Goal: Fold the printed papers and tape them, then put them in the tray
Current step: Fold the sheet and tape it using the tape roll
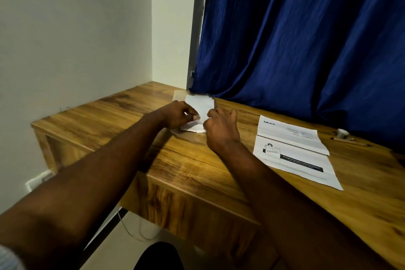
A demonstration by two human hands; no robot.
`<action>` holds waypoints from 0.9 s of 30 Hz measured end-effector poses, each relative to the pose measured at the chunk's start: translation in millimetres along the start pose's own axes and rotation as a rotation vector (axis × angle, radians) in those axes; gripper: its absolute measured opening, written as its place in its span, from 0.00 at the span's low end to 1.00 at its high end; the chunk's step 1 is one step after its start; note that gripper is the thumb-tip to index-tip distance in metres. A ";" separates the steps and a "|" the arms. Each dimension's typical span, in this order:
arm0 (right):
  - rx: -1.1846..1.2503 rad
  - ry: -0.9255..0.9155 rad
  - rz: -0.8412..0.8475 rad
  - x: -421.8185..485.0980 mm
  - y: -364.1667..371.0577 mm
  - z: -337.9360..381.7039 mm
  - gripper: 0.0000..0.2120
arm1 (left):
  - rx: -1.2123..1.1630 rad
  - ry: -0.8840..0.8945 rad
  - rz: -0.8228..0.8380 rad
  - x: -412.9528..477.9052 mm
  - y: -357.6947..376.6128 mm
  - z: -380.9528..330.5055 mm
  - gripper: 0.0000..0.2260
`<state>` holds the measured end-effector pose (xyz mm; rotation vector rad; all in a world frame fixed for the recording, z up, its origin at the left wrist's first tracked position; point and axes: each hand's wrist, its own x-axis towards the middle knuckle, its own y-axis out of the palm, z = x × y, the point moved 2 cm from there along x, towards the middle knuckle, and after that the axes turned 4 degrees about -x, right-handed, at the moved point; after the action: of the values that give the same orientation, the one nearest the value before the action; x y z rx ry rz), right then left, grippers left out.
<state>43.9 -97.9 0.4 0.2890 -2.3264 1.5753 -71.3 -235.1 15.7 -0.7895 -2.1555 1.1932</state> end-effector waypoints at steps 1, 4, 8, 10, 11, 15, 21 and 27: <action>0.017 0.003 -0.015 -0.9 1.2 -1.7 0.17 | 0.004 -0.002 -0.001 0.2 0.5 0.2 0.15; 0.088 0.010 -0.103 -6.0 3.3 -3.7 0.15 | 0.014 -0.013 -0.007 0.3 3.1 2.2 0.15; 0.264 0.054 -0.305 -12.0 5.7 -12.5 0.13 | -0.017 -0.015 -0.047 2.1 5.1 1.5 0.14; 0.336 0.073 -0.395 -12.7 6.1 -19.3 0.11 | -0.035 0.002 -0.061 2.0 3.9 -0.1 0.14; 0.358 0.076 -0.415 -12.9 6.3 -21.8 0.11 | -0.038 0.007 -0.064 1.7 3.2 -0.8 0.14; 0.496 0.085 -0.421 -16.4 7.4 -23.3 0.18 | -0.029 -0.015 -0.047 1.5 1.6 0.0 0.15; 0.678 0.039 -0.549 -15.7 -7.6 -19.8 0.12 | -0.056 -0.119 0.014 0.5 5.2 6.4 0.22; 0.806 0.004 -0.669 -21.5 -43.0 -26.9 0.09 | -0.186 -0.153 -0.041 -1.5 9.6 21.2 0.08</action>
<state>82.3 -89.2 38.9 1.0942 -1.2357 1.9883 -82.9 -243.6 -2.7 -0.7476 -2.4235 1.0736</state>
